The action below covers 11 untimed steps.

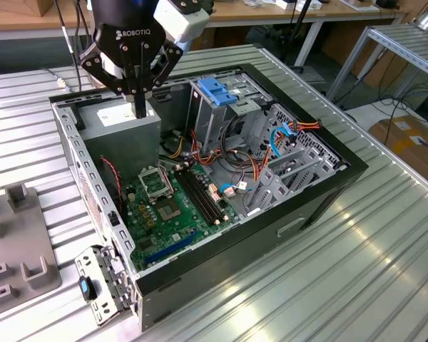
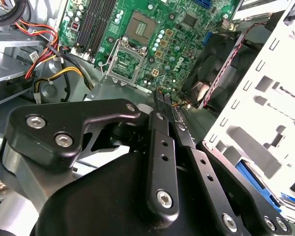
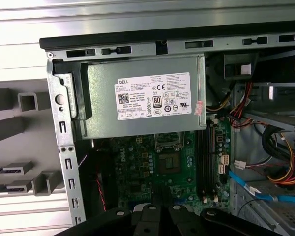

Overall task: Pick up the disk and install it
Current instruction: 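Reach for the disk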

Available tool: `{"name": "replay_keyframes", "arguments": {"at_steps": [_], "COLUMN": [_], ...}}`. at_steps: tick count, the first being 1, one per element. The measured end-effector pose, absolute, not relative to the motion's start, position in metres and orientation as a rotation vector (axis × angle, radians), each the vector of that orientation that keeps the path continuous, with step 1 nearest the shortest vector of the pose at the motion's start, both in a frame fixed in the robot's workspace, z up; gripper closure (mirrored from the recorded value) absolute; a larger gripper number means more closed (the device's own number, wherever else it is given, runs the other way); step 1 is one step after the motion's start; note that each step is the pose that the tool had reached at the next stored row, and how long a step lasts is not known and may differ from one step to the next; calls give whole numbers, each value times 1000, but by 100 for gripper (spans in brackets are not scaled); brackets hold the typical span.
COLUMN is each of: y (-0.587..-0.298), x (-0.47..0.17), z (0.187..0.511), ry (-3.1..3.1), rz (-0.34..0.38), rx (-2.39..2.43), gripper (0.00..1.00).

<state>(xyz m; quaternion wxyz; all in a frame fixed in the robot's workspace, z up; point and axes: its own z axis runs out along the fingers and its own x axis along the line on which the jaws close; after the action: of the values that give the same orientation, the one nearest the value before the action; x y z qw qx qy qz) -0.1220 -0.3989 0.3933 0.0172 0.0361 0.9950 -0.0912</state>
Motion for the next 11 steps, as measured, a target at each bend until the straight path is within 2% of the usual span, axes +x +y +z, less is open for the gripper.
{"name": "replay_keyframes", "arguments": {"at_steps": [11], "y": [-399], "x": [-122], "z": [393], "ry": [3090], "rz": [-298], "rx": [112], "gripper": [89]}}
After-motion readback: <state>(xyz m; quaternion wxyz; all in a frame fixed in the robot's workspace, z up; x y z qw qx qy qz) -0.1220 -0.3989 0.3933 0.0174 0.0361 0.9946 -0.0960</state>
